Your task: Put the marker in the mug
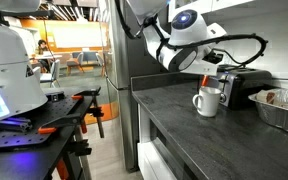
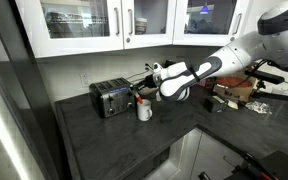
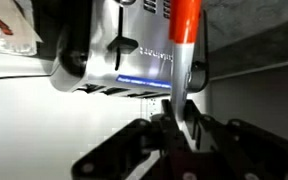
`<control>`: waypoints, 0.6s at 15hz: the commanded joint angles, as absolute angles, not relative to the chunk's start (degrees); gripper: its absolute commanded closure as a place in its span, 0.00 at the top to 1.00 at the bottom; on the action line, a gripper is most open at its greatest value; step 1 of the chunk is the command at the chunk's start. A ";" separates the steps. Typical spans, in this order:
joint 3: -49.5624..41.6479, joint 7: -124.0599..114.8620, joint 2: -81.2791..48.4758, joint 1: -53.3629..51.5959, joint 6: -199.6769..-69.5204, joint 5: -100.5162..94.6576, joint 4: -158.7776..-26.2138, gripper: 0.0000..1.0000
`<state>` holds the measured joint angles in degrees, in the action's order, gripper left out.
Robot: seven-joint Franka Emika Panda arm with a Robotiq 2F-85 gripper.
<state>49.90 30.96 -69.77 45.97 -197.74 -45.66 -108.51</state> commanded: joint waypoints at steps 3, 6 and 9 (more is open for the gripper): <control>49.73 31.20 -71.71 45.81 -196.59 -46.22 -104.61 0.05; 48.79 30.83 -72.68 44.83 -194.55 -45.23 -102.85 0.05; 44.18 29.39 -69.17 41.16 -192.74 -41.56 -101.92 0.45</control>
<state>47.49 30.97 -72.40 44.70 -194.83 -44.75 -103.45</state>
